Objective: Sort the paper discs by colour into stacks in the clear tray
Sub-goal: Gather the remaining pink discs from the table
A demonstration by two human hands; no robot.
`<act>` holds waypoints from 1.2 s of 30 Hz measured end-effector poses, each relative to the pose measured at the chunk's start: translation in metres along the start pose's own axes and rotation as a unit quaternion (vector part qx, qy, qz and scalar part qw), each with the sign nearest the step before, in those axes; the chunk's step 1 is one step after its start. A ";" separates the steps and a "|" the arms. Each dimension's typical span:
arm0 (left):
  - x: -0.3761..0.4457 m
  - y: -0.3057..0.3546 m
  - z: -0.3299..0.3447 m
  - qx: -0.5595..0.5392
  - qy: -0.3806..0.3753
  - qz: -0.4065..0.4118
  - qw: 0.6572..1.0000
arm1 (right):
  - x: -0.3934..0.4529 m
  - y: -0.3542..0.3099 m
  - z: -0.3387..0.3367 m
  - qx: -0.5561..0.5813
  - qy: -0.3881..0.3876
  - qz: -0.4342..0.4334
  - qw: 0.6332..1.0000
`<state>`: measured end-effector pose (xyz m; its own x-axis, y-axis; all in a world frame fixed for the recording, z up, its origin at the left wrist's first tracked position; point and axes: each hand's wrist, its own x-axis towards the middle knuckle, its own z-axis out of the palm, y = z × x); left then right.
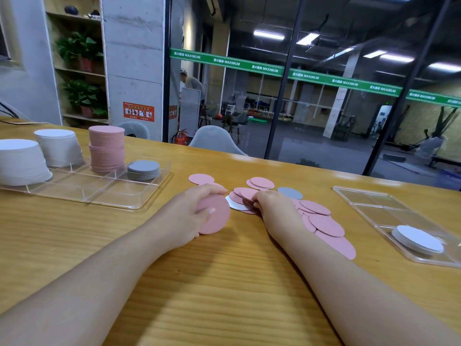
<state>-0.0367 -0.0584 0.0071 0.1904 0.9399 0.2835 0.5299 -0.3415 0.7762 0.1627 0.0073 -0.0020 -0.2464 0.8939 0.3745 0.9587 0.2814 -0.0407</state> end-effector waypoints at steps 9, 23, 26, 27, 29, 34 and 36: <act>-0.001 -0.001 -0.001 0.010 0.006 -0.004 1.000 | -0.003 0.003 -0.015 0.050 -0.015 0.031 0.998; 0.001 -0.002 0.000 0.007 0.013 0.014 1.000 | -0.056 -0.005 -0.029 0.325 0.077 -0.060 0.941; 0.001 0.000 0.000 -0.033 0.006 0.007 0.999 | -0.059 -0.015 -0.025 0.307 0.083 -0.087 0.944; 0.001 0.000 0.001 -0.034 0.001 0.009 0.999 | -0.058 -0.017 -0.022 0.300 0.094 -0.090 0.945; 0.002 -0.001 0.003 -0.017 -0.011 0.030 0.999 | -0.056 -0.020 -0.018 0.300 0.100 -0.092 0.944; 0.003 -0.004 0.012 0.068 -0.025 0.095 0.993 | -0.056 -0.023 -0.013 0.310 0.081 -0.097 0.942; 0.003 -0.002 0.014 0.074 -0.028 0.094 0.992 | -0.052 -0.015 -0.014 0.276 0.076 -0.091 0.954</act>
<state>-0.0261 -0.0550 -0.0015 0.3411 0.8599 0.3797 0.5963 -0.5102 0.6198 0.1629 -0.0488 -0.0078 -0.3377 0.7644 0.5492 0.6719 0.6044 -0.4281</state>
